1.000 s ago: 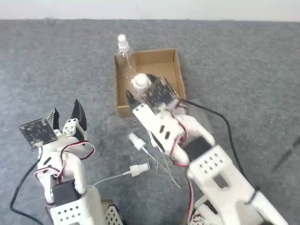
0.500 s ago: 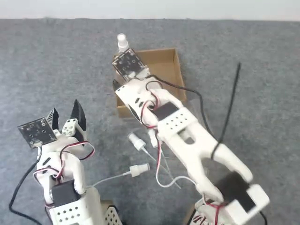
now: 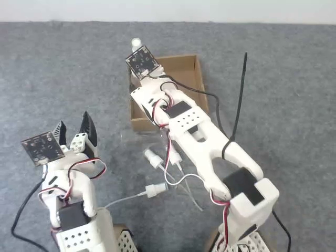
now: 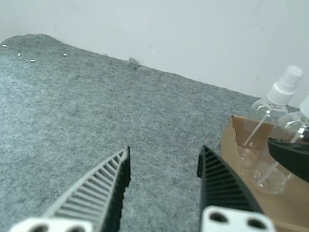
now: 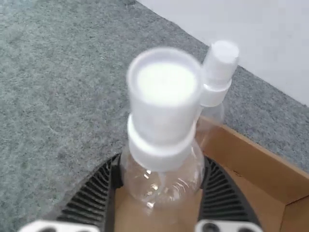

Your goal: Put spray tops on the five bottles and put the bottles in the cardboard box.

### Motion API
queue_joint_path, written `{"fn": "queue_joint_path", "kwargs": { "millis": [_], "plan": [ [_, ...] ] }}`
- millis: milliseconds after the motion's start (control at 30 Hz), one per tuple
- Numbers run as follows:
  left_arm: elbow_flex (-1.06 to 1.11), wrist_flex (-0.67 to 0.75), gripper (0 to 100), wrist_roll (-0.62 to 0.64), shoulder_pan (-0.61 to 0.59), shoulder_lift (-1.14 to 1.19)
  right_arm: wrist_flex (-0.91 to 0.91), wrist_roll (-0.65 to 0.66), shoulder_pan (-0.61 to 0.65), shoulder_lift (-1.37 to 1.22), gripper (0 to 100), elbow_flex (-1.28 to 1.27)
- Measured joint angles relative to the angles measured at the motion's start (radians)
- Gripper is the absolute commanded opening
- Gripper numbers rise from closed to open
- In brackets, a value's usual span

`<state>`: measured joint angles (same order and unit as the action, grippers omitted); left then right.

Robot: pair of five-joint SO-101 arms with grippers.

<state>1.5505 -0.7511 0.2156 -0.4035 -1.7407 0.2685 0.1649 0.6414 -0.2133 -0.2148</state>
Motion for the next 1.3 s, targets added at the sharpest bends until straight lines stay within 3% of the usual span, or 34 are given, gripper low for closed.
{"fn": "queue_joint_path", "kwargs": {
  "millis": [267, 667, 1300],
  "plan": [
    [0.009, 0.0, 21, 0.0, 0.0, 0.0, 0.0, -0.077, -0.009, -0.094, 10.2, 0.094],
    [0.018, 0.0, 21, 0.0, 0.0, 0.0, -0.029, -0.087, -0.034, -0.259, 10.2, 0.206],
    [0.018, 0.0, 21, 0.0, 0.0, 0.0, -0.097, -0.176, -0.035, -0.301, 10.5, 0.213]
  ]
}}
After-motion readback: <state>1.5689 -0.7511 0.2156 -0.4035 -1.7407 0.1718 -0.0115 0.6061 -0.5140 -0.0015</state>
